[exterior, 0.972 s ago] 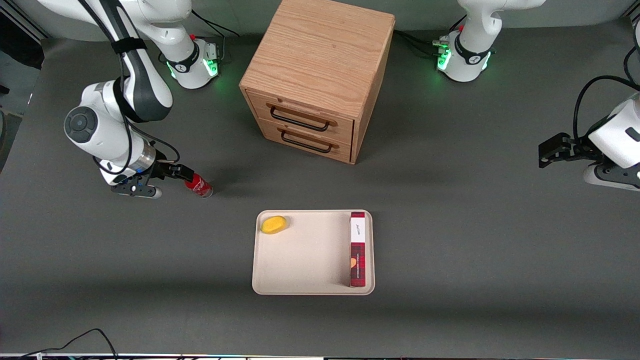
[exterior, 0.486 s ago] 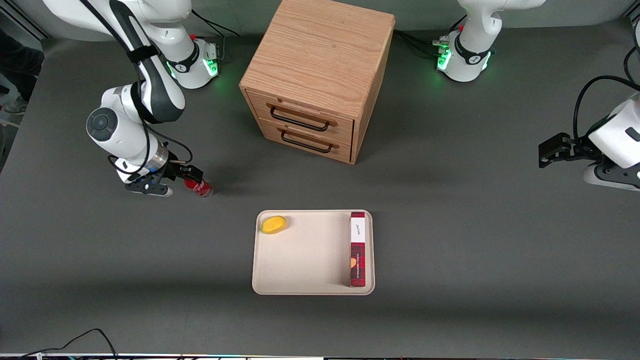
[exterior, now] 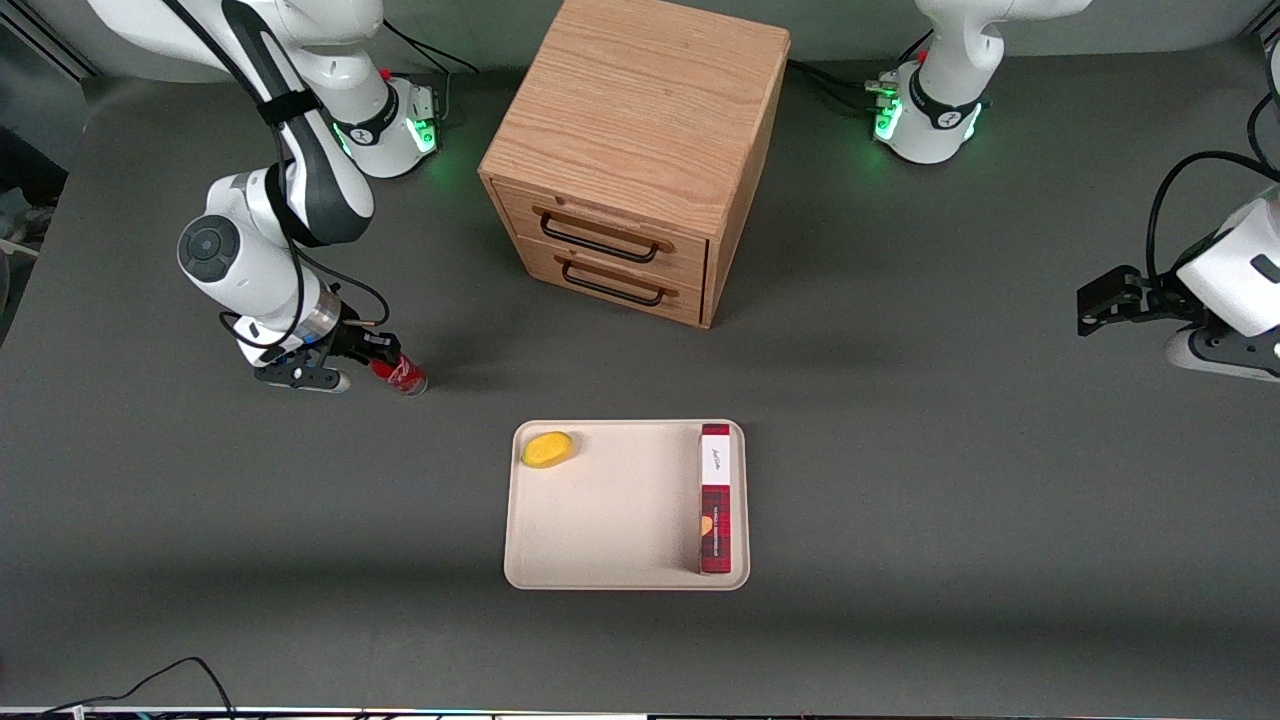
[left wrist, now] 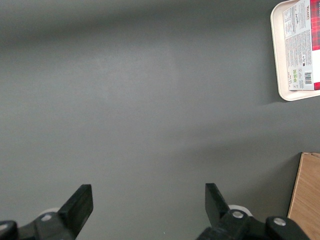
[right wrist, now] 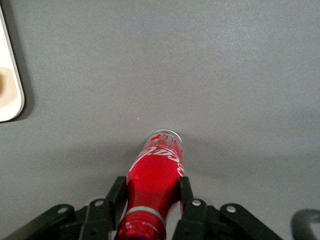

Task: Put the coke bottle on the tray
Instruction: 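Close the right gripper around the bottle's body, then lift the bottle off the table with the right gripper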

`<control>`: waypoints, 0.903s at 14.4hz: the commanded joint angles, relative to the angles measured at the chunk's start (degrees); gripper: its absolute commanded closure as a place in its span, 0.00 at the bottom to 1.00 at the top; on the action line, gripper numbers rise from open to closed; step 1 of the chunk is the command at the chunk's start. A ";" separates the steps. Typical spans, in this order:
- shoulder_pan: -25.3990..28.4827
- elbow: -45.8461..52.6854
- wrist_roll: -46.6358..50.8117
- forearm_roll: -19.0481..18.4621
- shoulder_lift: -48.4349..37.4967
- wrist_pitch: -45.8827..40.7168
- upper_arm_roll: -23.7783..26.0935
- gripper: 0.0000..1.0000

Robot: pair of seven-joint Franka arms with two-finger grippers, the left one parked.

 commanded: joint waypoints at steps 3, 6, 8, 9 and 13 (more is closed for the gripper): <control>0.24 11.33 -0.20 -0.92 -4.71 -19.55 0.16 1.00; 0.06 28.45 -3.97 -0.83 -4.38 -40.04 -0.54 1.00; 0.24 39.79 -3.90 -0.75 -2.01 -47.89 -0.46 1.00; 0.33 45.68 -3.29 -0.40 0.09 -51.41 -0.11 1.00; 5.15 73.01 8.46 -0.57 17.21 -61.36 1.12 1.00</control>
